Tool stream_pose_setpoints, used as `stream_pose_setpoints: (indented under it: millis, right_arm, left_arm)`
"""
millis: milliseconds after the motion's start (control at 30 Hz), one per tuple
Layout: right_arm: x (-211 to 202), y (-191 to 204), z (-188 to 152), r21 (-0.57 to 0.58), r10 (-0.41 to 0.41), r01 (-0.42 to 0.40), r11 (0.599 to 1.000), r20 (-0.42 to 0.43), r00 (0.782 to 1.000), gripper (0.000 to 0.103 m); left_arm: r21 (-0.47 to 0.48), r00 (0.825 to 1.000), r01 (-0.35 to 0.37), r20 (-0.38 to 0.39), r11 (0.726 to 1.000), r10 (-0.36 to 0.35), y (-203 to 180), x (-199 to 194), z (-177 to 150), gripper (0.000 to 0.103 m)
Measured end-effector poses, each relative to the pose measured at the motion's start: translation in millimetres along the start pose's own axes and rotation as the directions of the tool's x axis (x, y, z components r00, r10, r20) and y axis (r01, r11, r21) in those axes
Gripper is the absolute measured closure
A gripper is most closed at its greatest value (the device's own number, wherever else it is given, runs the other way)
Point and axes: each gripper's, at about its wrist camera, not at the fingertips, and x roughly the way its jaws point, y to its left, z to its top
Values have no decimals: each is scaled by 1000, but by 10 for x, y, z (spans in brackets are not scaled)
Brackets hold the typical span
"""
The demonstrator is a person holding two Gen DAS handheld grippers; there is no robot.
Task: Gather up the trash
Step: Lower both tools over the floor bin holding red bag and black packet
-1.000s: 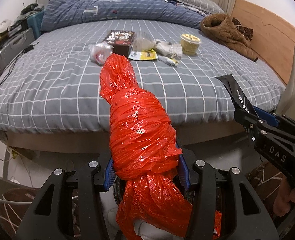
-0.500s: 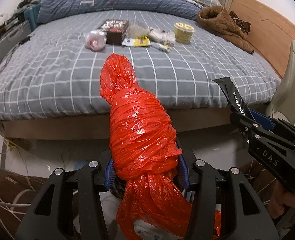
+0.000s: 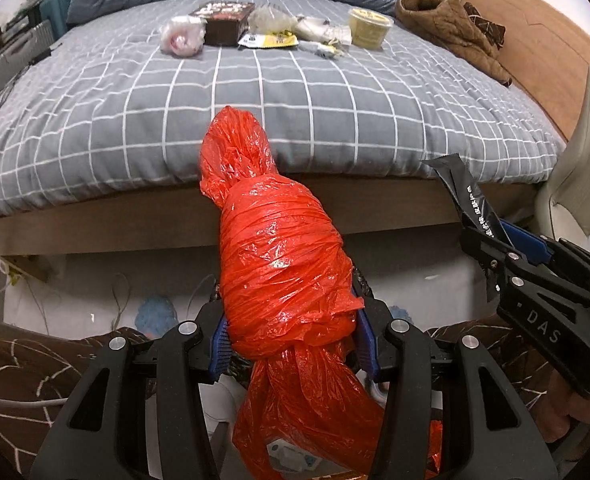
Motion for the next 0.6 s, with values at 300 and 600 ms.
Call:
stream_pose_setpoints:
  millis: [300,600]
  right_arm:
    - [360,-36,-103,2,5,-5,1000,-63,998,64]
    - [687,-69,-95,-3,-4,4,1000,-111,994,64]
  left_arm:
    - [2,999,-2,-44,1000,2,49,340,-60,55]
    - [33,995,-1,-96,999,4,-29,684,0,55]
